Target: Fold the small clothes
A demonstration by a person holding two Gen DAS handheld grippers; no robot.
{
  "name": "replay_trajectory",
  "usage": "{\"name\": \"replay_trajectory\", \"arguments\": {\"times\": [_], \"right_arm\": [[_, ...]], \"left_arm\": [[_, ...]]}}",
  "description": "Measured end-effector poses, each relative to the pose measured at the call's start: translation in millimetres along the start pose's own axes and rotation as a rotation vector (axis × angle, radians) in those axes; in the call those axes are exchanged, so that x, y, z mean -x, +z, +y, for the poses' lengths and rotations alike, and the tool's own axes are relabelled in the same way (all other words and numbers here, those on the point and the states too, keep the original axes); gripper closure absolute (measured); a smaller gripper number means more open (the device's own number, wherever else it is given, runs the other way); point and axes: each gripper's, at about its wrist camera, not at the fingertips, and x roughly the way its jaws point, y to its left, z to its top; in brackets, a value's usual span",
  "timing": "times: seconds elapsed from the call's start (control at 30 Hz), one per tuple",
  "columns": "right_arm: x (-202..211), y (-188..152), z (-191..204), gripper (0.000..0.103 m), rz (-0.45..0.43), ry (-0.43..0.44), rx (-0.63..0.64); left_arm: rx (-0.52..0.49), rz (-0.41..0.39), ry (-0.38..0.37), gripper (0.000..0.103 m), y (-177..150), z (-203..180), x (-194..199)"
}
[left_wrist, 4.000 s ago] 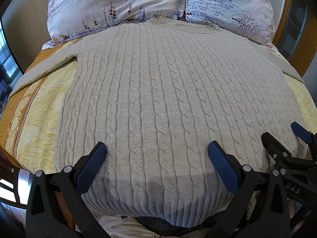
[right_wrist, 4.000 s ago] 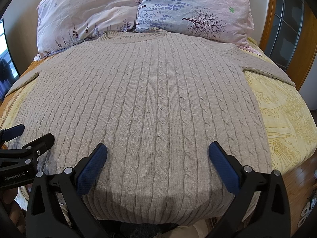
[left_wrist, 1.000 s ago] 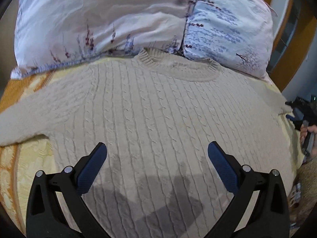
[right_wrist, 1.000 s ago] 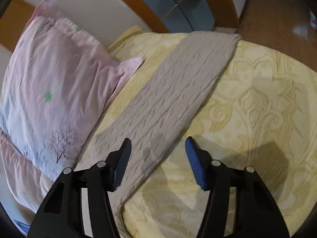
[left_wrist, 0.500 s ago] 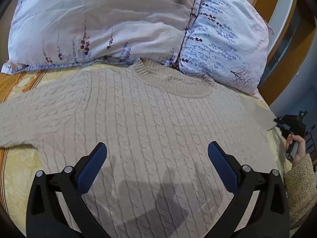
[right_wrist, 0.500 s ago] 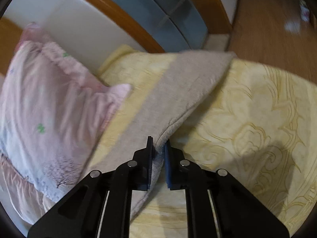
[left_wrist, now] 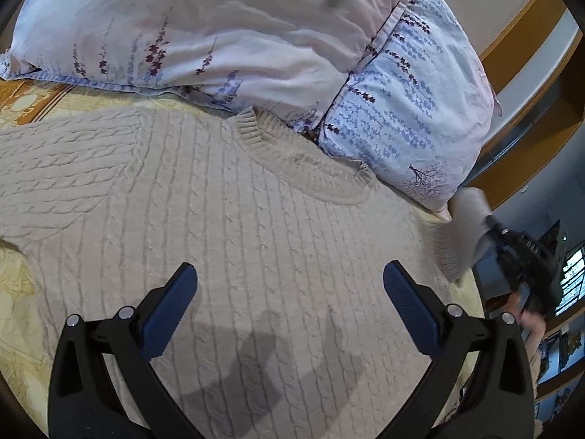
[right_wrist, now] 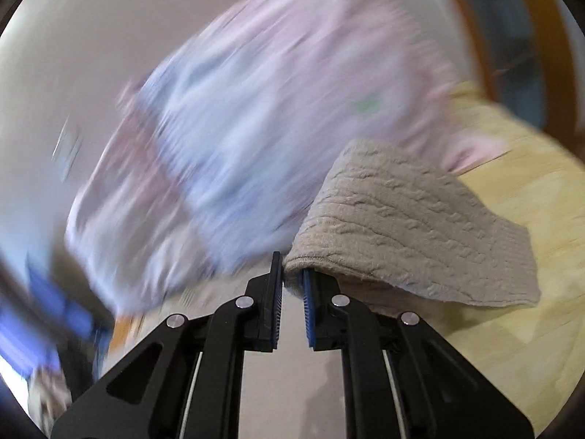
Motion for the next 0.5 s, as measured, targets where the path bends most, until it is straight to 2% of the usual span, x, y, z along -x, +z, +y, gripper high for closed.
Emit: {"name": "replay_trajectory", "arguments": {"times": [0.07, 0.13, 0.23, 0.27, 0.3, 0.37, 0.5], "right_arm": [[-30, -26, 21, 0.092, 0.118, 0.038, 0.047], [-67, -56, 31, 0.092, 0.249, 0.029, 0.082], [-84, -72, 29, 0.087, 0.319, 0.015, 0.055], [-83, -70, 23, 0.077, 0.321, 0.04, 0.012], [-80, -67, 17, 0.061, 0.314, 0.071, -0.028], [-71, -55, 5, 0.045, 0.262, 0.089, -0.11], [-60, -39, -20, 0.045, 0.185, 0.049, -0.227]], "left_arm": [[0.025, 0.015, -0.032, 0.002, 1, 0, -5], [0.047, 0.04, -0.051, 0.002, 0, 0, -10], [0.057, 0.066, -0.07, 0.004, -1, 0, -16], [0.051, 0.073, -0.077, 0.005, -2, -1, -17], [0.045, 0.076, -0.081, 0.006, -2, -2, -18], [0.044, 0.075, -0.083, 0.006, -2, -1, -19], [0.059, 0.078, -0.096, 0.006, 0, 1, -22]]}}
